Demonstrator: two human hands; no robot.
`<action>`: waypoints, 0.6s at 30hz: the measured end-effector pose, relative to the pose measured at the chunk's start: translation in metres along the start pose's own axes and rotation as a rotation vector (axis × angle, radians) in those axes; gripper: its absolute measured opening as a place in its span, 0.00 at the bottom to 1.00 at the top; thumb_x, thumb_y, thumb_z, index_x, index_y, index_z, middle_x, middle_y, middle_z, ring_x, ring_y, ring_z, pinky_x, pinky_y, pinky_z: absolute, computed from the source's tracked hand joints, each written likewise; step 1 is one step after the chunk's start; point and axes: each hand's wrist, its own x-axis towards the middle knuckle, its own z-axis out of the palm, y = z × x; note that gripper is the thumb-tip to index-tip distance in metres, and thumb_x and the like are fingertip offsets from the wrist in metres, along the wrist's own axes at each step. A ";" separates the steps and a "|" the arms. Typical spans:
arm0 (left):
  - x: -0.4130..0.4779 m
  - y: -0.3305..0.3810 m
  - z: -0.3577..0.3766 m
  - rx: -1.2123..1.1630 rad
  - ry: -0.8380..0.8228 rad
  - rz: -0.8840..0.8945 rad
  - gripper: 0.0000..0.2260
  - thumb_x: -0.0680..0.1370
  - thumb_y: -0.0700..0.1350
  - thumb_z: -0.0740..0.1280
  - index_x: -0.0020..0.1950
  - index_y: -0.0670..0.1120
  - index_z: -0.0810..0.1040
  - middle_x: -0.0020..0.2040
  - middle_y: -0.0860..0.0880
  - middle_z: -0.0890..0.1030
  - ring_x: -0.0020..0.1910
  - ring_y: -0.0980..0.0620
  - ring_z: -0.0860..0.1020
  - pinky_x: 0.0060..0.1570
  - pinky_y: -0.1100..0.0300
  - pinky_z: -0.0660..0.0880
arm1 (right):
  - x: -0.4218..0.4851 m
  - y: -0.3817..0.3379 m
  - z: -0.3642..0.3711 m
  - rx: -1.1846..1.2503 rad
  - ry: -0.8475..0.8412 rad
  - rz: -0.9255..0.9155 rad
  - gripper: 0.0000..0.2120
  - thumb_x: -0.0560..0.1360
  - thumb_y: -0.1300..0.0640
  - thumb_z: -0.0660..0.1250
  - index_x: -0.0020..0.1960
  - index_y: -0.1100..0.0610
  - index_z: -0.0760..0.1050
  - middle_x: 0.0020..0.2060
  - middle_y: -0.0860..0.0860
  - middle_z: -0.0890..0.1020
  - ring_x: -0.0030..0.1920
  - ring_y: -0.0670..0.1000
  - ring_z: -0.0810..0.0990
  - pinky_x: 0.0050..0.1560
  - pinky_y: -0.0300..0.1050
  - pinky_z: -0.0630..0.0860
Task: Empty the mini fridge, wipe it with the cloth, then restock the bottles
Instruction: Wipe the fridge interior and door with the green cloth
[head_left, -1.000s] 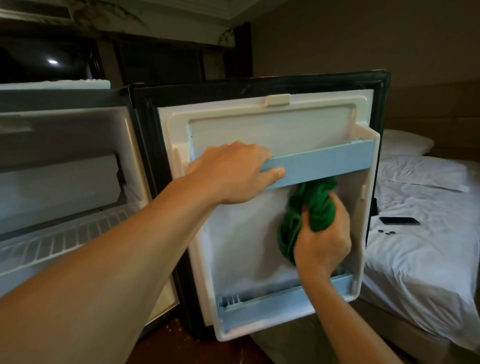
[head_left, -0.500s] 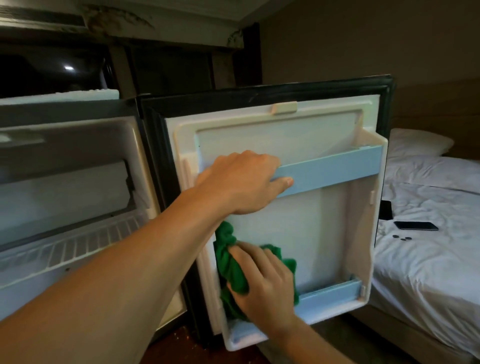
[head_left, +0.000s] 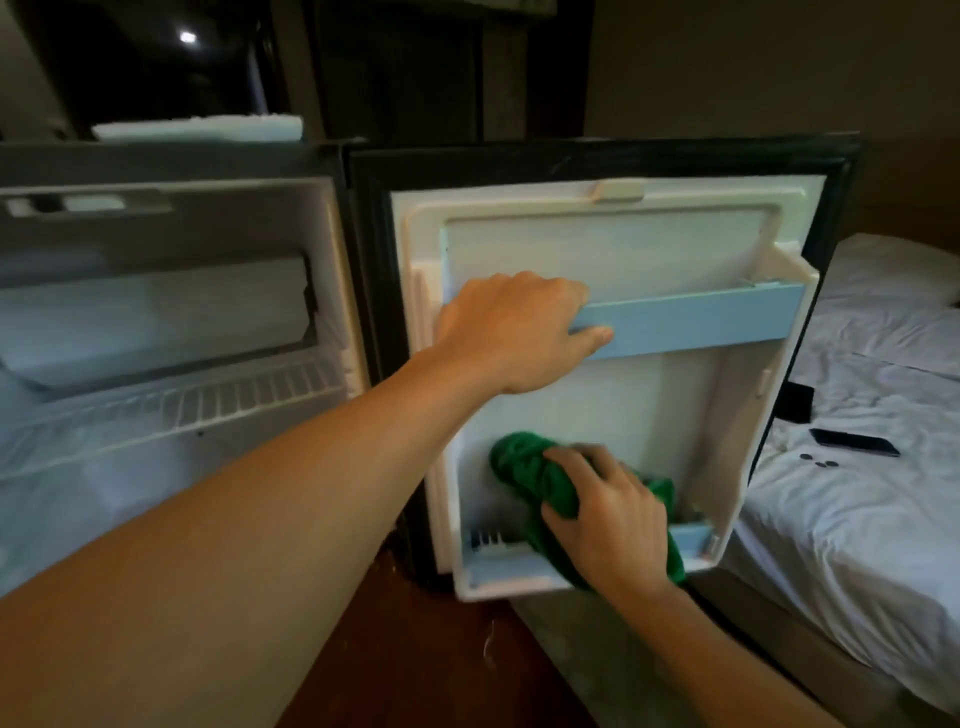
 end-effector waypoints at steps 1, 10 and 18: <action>-0.004 0.003 -0.002 0.006 0.010 -0.020 0.14 0.80 0.62 0.58 0.43 0.53 0.67 0.34 0.54 0.68 0.35 0.49 0.68 0.32 0.54 0.58 | 0.003 -0.007 -0.010 0.011 -0.040 0.010 0.24 0.64 0.52 0.75 0.59 0.48 0.78 0.54 0.49 0.81 0.45 0.57 0.82 0.36 0.50 0.78; -0.071 -0.026 -0.061 -0.197 -0.332 -0.032 0.24 0.79 0.48 0.65 0.74 0.44 0.66 0.67 0.45 0.70 0.65 0.47 0.70 0.63 0.51 0.68 | -0.016 -0.078 -0.063 0.225 -0.440 0.029 0.23 0.71 0.45 0.69 0.65 0.43 0.70 0.60 0.46 0.77 0.50 0.56 0.81 0.45 0.49 0.77; -0.181 -0.099 -0.131 -0.107 -0.454 -0.309 0.18 0.80 0.51 0.63 0.69 0.49 0.71 0.64 0.46 0.76 0.62 0.45 0.74 0.60 0.48 0.72 | 0.006 -0.186 -0.080 0.336 -0.542 -0.070 0.22 0.70 0.46 0.70 0.62 0.44 0.71 0.56 0.50 0.79 0.52 0.59 0.80 0.47 0.51 0.77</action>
